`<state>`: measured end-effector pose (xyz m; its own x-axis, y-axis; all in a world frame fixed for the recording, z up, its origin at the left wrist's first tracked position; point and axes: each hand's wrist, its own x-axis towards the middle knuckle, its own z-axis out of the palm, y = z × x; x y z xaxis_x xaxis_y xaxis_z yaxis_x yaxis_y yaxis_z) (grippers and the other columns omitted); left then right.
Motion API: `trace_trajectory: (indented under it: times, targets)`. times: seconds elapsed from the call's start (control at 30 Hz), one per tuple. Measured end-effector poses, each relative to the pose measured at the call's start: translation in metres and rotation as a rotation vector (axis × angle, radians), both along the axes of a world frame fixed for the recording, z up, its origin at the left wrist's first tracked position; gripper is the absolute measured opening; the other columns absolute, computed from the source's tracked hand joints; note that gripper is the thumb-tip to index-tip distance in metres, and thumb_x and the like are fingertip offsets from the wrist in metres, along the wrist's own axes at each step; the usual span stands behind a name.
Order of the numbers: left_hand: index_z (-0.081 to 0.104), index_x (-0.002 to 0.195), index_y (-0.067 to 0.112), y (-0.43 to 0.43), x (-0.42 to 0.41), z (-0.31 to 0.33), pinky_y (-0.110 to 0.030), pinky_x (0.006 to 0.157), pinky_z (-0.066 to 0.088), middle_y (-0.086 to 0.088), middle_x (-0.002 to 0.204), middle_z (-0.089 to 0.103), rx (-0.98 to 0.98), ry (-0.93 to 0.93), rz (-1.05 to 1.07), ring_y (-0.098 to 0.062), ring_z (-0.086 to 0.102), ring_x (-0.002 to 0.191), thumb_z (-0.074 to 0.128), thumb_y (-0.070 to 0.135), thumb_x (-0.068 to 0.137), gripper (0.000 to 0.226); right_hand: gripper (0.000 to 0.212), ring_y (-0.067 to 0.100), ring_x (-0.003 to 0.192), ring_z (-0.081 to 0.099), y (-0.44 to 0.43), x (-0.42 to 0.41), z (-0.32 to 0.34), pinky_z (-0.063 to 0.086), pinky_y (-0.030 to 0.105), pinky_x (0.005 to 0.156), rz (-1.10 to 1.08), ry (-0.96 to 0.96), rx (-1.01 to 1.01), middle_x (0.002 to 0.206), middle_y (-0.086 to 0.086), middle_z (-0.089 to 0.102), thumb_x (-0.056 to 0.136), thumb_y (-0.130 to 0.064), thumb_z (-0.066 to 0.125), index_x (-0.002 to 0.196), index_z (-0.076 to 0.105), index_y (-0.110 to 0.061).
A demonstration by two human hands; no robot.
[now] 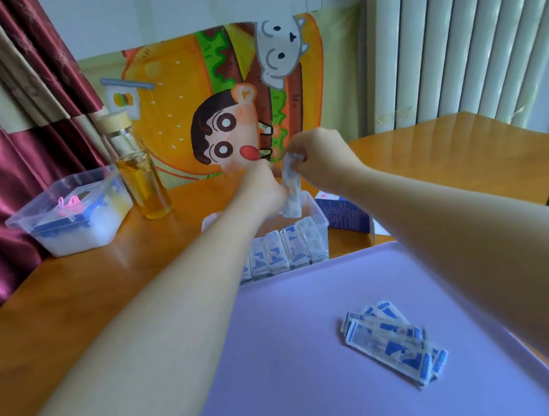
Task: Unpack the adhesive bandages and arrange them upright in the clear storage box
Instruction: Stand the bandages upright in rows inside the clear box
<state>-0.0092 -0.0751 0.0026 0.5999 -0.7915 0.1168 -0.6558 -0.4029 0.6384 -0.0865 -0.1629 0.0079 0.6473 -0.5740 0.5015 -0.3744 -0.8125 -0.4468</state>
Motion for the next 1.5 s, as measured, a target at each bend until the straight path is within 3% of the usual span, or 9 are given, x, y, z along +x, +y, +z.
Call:
trace_trajectory:
  times: [0.1, 0.27, 0.4, 0.6, 0.87, 1.1, 1.27, 1.37, 1.5]
  targets:
    - [0.048, 0.113, 0.012, -0.016, 0.006, -0.022, -0.031, 0.061, 0.043, -0.009, 0.101, 0.058, 0.062, 0.053, 0.047, -0.027, 0.058, 0.088, 0.063, 0.021, 0.087, 0.031, 0.03, 0.027, 0.099, 0.06, -0.02, 0.014, -0.022, 0.051, 0.034, 0.083, -0.023, 0.111, 0.036, 0.106, 0.01, 0.068, 0.086, -0.002, 0.049, 0.105, 0.07, -0.012]
    - [0.056, 0.077, 0.019, -0.028, 0.017, -0.042, -0.027, 0.061, 0.043, -0.005, 0.079, 0.064, 0.236, 0.135, -0.059, -0.023, 0.056, 0.074, 0.056, 0.015, 0.091, 0.014, 0.022, 0.019, 0.087, 0.058, -0.039, 0.021, -0.041, 0.052, 0.029, 0.073, 0.011, 0.319, 0.081, 0.104, 0.006, 0.066, 0.084, -0.001, 0.057, 0.101, 0.067, -0.013]
    - [0.064, 0.091, 0.02, -0.03, 0.019, -0.042, -0.024, 0.06, 0.041, 0.003, 0.07, 0.06, 0.372, 0.109, -0.16, -0.014, 0.052, 0.065, 0.056, 0.023, 0.091, 0.009, 0.021, 0.02, 0.093, 0.061, -0.045, 0.024, -0.046, 0.055, 0.034, 0.082, 0.056, 0.44, 0.073, 0.105, 0.003, 0.065, 0.083, -0.008, 0.064, 0.103, 0.067, -0.016]
    - [0.053, 0.072, 0.015, -0.037, 0.02, -0.044, -0.028, 0.054, 0.029, -0.003, 0.065, 0.043, 0.513, -0.025, -0.183, -0.019, 0.036, 0.058, 0.053, 0.029, 0.088, 0.022, 0.021, 0.024, 0.104, 0.054, -0.036, 0.03, -0.049, 0.036, 0.032, 0.088, 0.044, 0.648, -0.237, 0.107, 0.001, 0.064, 0.087, -0.024, 0.062, 0.108, 0.063, -0.024]
    - [0.067, 0.108, 0.019, -0.033, 0.029, -0.052, -0.033, 0.079, 0.042, -0.004, 0.107, 0.066, 0.529, -0.047, -0.219, -0.022, 0.057, 0.094, 0.053, 0.038, 0.091, 0.029, 0.014, 0.024, 0.113, 0.047, -0.024, 0.032, -0.046, 0.031, 0.035, 0.094, 0.046, 0.82, -0.405, 0.095, 0.002, 0.051, 0.088, -0.026, 0.057, 0.102, 0.056, -0.021]
    - [0.065, 0.112, 0.024, -0.032, 0.021, -0.039, -0.028, 0.074, 0.043, 0.0, 0.104, 0.059, 0.616, -0.056, -0.274, -0.018, 0.054, 0.089, 0.044, 0.032, 0.097, 0.027, 0.02, 0.023, 0.108, 0.049, -0.022, 0.018, -0.037, 0.031, 0.034, 0.089, 0.018, 0.649, -0.299, 0.102, 0.0, 0.063, 0.091, -0.029, 0.053, 0.108, 0.064, -0.024]
    - [0.067, 0.112, 0.029, -0.016, 0.013, -0.029, -0.026, 0.073, 0.041, 0.004, 0.111, 0.062, 0.484, -0.026, -0.239, -0.014, 0.056, 0.099, 0.043, 0.03, 0.097, 0.028, 0.02, 0.02, 0.103, 0.058, -0.007, -0.025, -0.018, 0.039, 0.035, 0.095, 0.005, 0.391, -0.123, 0.103, -0.004, 0.068, 0.091, -0.021, 0.053, 0.101, 0.069, -0.027]
    - [0.07, 0.104, 0.029, 0.0, 0.005, -0.025, -0.026, 0.071, 0.045, 0.007, 0.114, 0.064, 0.269, 0.031, -0.186, -0.016, 0.06, 0.099, 0.047, 0.026, 0.095, 0.025, 0.018, 0.022, 0.089, 0.063, 0.009, -0.055, -0.012, 0.053, 0.033, 0.077, 0.032, 0.328, -0.02, 0.094, 0.0, 0.069, 0.089, -0.022, 0.055, 0.093, 0.072, -0.022]
    - [0.066, 0.107, 0.024, 0.03, -0.017, -0.023, -0.015, 0.059, 0.036, 0.009, 0.105, 0.06, 0.01, -0.044, -0.173, -0.001, 0.051, 0.079, 0.048, 0.021, 0.097, 0.022, 0.035, 0.022, 0.083, 0.064, 0.033, -0.089, -0.014, 0.044, 0.023, 0.063, 0.082, 0.771, 0.037, 0.085, 0.005, 0.067, 0.089, -0.039, 0.053, 0.093, 0.07, -0.009]
